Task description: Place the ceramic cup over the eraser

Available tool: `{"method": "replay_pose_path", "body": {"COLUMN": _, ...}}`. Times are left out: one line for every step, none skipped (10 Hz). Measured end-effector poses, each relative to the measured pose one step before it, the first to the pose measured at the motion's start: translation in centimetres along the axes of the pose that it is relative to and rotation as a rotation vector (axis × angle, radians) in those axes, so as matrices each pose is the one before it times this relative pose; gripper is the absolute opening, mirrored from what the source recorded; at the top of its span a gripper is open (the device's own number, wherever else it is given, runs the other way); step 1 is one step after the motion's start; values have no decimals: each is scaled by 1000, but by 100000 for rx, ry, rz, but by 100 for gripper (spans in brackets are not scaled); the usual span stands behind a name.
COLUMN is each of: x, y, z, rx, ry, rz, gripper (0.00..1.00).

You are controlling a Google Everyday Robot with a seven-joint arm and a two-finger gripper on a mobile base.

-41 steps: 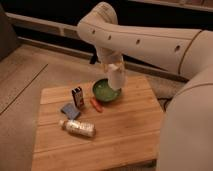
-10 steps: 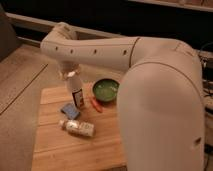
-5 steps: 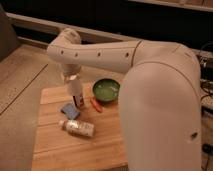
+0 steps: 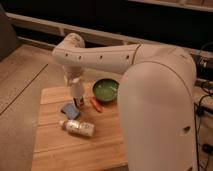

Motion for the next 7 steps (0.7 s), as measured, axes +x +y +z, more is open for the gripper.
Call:
{"method": "replay_pose_path", "body": {"x": 113, "y": -571, "z": 598, "rx": 191, "ry": 847, "rz": 198, "gripper": 0}}
{"method": "replay_pose_path", "body": {"x": 140, "y": -482, "z": 892, "rx": -557, "ry": 1237, "rz": 448, "gripper": 0}}
{"method": "replay_pose_path", "body": {"x": 169, "y": -270, "z": 696, "rx": -528, "ry": 1252, "rz": -17, "gripper": 0}}
{"method": "replay_pose_path", "body": {"x": 401, "y": -255, "z": 781, "rx": -468, "ry": 2427, "rz": -949, "gripper": 0}}
{"method": "replay_pose_path", "body": {"x": 587, "y": 71, "z": 814, "rx": -218, "ry": 3710, "rz": -2382, "gripper": 0}}
{"method": "replay_pose_path", "body": {"x": 158, "y": 431, "z": 299, "rx": -636, "ry": 1499, "rz": -1268, "gripper": 0}}
{"method": "replay_pose_path", "body": {"x": -12, "y": -89, "z": -36, "rx": 174, "ry": -63, "rz": 35, "gripper": 0}}
